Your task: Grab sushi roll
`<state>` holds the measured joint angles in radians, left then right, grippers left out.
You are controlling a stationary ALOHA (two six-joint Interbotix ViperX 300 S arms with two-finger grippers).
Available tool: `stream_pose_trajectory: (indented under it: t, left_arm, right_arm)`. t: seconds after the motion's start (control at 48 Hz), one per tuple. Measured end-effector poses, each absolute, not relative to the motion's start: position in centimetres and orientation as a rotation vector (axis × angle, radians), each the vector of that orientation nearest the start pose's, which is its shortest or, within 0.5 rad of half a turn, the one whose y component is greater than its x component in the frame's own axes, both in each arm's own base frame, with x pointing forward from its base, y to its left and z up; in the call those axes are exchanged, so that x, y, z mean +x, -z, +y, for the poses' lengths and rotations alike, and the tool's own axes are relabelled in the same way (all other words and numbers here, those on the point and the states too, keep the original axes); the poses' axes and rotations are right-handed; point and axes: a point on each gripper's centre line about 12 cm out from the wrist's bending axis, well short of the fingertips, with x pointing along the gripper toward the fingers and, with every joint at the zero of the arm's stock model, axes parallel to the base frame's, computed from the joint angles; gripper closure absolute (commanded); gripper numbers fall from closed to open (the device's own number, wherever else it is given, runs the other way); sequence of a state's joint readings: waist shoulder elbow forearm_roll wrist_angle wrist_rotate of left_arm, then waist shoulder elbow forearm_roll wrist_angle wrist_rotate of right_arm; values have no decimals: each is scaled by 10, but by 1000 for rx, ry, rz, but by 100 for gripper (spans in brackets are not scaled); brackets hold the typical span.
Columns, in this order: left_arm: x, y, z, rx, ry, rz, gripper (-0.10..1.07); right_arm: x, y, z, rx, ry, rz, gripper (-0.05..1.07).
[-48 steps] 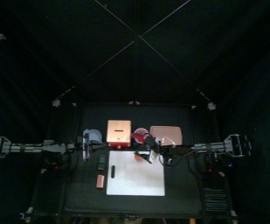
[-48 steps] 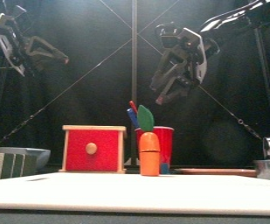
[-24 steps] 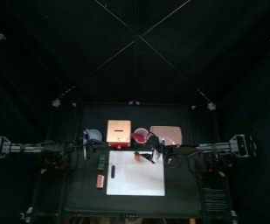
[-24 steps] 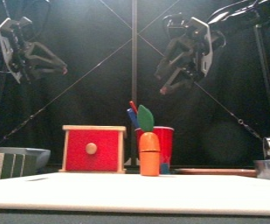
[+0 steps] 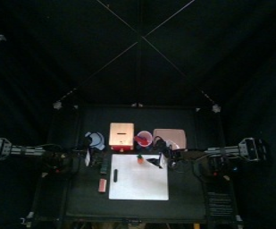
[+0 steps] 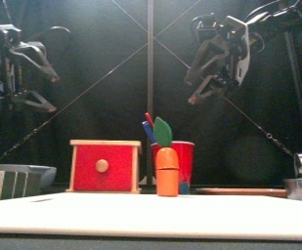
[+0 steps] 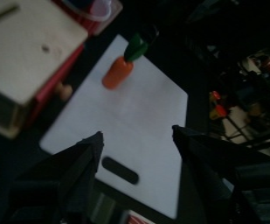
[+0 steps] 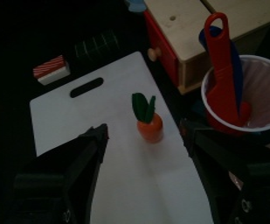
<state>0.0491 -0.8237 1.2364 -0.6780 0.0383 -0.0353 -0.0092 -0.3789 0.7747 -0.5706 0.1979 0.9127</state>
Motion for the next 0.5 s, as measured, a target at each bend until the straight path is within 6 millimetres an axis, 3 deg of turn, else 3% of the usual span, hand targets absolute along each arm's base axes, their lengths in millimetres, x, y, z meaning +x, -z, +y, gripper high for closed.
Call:
stream_pose_trajectory:
  t: [0.146,0.5]
  left_arm:
    - [200,-198,1,-875,-183,479,0]
    - [204,-181,5,-934,-236,605,0]
  right_arm:
    - [319,-247,-15,313,209,543,6]
    - [315,-239,-15,322,213,563,6]
